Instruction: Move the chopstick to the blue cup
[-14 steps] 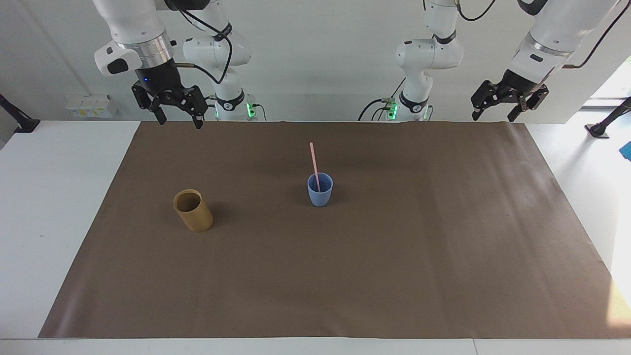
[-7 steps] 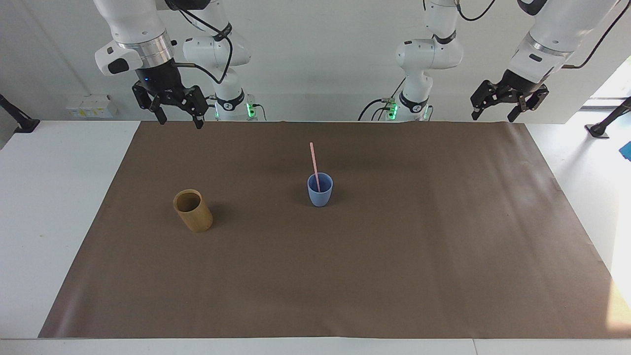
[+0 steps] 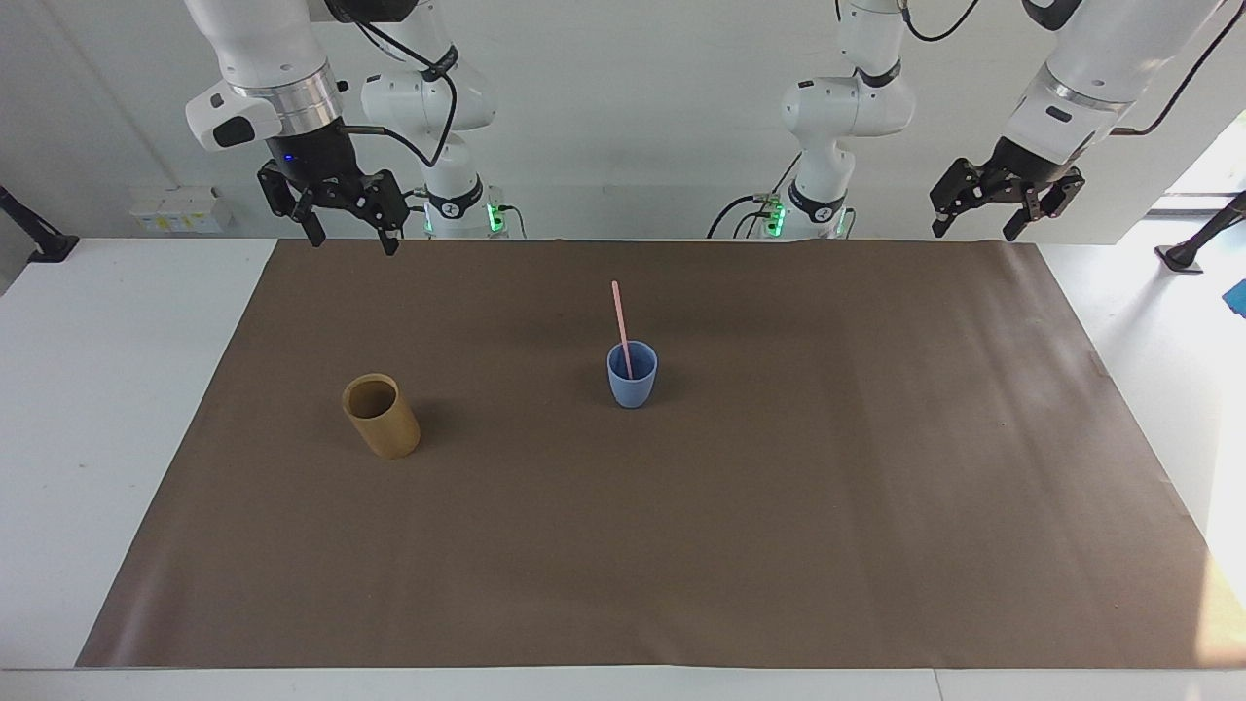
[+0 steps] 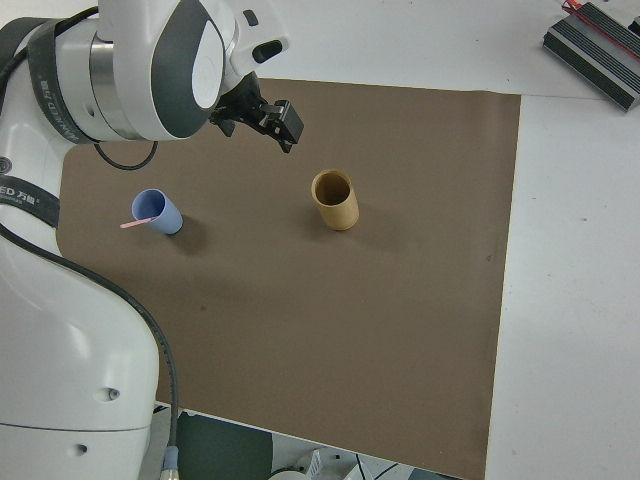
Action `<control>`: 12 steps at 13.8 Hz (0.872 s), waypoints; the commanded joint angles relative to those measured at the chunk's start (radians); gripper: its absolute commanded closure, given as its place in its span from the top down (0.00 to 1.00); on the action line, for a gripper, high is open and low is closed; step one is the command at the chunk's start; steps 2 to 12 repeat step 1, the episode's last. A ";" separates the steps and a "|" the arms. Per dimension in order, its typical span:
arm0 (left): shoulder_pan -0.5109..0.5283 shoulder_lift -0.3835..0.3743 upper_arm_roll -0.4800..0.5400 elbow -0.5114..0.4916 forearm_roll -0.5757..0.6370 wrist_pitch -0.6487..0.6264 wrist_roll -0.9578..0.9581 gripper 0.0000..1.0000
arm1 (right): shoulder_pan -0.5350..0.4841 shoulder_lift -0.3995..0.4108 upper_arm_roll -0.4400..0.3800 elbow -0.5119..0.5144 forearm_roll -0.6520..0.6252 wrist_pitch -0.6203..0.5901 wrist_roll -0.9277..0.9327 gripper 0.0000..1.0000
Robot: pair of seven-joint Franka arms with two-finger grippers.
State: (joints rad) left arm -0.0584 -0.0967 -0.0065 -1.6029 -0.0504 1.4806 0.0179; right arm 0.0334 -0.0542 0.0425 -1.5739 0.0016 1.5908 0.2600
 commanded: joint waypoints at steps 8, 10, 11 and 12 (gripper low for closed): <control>0.000 -0.011 -0.004 -0.008 0.014 -0.003 0.010 1.00 | -0.001 -0.013 0.002 -0.017 -0.023 0.003 -0.030 1.00; 0.000 -0.011 -0.004 -0.008 0.014 -0.003 0.010 1.00 | -0.001 -0.013 0.002 -0.017 -0.023 0.003 -0.030 1.00; 0.000 -0.011 -0.004 -0.008 0.014 -0.003 0.010 1.00 | -0.001 -0.013 0.002 -0.017 -0.023 0.003 -0.030 1.00; 0.000 -0.011 -0.004 -0.008 0.014 -0.003 0.010 1.00 | -0.001 -0.013 0.002 -0.017 -0.023 0.003 -0.030 1.00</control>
